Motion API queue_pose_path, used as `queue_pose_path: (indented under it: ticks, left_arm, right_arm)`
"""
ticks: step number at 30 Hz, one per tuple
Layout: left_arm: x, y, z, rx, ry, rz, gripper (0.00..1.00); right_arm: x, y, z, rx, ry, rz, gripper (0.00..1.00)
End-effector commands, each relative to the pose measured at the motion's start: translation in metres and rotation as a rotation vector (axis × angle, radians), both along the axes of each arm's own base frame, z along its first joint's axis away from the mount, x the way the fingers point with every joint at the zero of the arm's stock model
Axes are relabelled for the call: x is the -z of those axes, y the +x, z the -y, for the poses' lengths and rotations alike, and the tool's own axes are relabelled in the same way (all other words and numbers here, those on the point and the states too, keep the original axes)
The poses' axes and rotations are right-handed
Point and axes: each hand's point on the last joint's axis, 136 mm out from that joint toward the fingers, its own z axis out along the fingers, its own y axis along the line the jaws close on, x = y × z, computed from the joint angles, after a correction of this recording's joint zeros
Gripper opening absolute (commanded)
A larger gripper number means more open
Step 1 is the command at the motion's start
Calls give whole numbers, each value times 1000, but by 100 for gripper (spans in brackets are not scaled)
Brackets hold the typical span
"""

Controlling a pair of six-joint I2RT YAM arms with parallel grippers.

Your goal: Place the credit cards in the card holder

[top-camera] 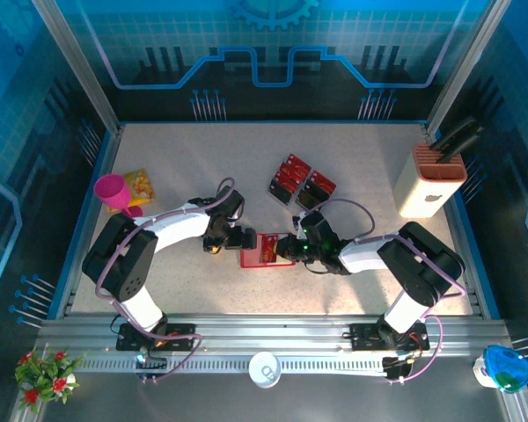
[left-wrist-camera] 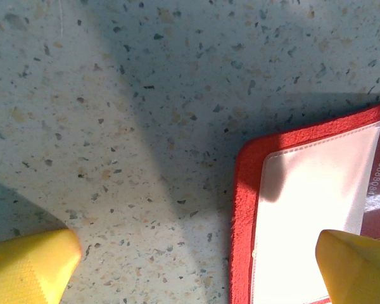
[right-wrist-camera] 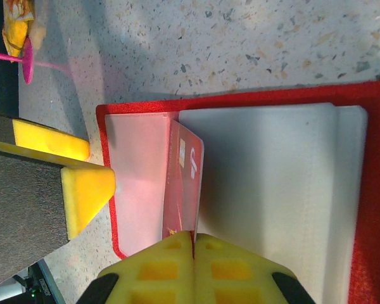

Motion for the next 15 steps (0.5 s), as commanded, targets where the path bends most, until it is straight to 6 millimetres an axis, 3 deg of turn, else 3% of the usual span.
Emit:
queue_pose_path:
  ticks: [1,15]
  left_arm:
    - [22,-20,-30,-3,140,-88,99]
    - [20,-17,-25,0,124,-82,99]
  right_arm:
    - [16,-12,4,-17,-33,-59,0]
    - [28,-16,-12,-84,-55,-120,0]
